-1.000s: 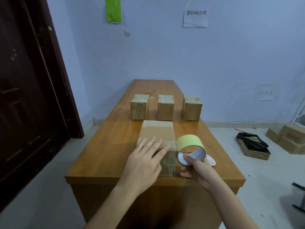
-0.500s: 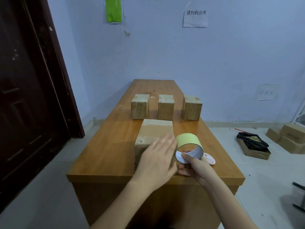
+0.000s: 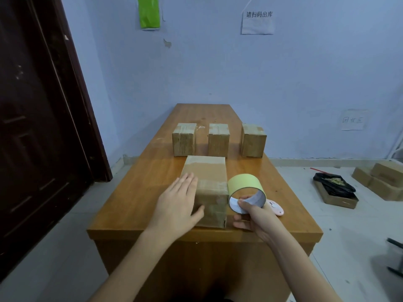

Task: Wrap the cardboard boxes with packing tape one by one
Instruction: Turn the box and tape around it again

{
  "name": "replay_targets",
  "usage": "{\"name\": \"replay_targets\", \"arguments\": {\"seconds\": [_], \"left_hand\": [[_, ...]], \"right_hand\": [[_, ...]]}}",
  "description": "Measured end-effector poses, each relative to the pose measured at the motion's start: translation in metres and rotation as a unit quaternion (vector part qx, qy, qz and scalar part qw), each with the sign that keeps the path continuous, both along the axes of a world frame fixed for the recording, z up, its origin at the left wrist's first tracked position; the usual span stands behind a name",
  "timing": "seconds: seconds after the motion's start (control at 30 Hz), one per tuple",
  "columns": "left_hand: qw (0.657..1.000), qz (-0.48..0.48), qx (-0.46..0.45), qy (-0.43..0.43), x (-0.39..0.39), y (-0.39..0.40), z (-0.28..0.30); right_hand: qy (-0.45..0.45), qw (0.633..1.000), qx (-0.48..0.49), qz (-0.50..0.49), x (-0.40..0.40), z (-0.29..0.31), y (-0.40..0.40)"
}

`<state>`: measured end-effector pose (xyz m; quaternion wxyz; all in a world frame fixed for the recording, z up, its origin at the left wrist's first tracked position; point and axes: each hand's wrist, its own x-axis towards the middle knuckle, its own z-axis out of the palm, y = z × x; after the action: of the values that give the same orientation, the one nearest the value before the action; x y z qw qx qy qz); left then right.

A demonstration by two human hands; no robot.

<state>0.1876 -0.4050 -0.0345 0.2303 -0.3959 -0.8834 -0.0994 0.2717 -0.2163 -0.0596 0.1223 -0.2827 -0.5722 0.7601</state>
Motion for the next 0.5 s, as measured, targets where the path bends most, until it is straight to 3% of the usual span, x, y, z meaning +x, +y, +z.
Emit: {"name": "replay_targets", "arguments": {"seconds": [0.2,0.3,0.4,0.5], "left_hand": [[0.997,-0.016,-0.048,0.055,-0.001,0.018,0.009],[0.996,-0.053,-0.059,0.028,0.004,0.029,0.005],[0.999,-0.047,-0.008,0.025,0.004,0.03,0.003],[0.998,-0.045,0.038,0.02,0.006,0.031,0.002]], "right_hand": [[-0.022,0.999,0.042,-0.011,0.0,0.0,0.001],[-0.037,0.989,0.132,-0.058,-0.002,0.0,0.002],[0.019,0.991,0.113,-0.071,-0.002,-0.004,0.0],[0.037,0.995,0.096,0.001,-0.003,0.0,-0.008]]}}
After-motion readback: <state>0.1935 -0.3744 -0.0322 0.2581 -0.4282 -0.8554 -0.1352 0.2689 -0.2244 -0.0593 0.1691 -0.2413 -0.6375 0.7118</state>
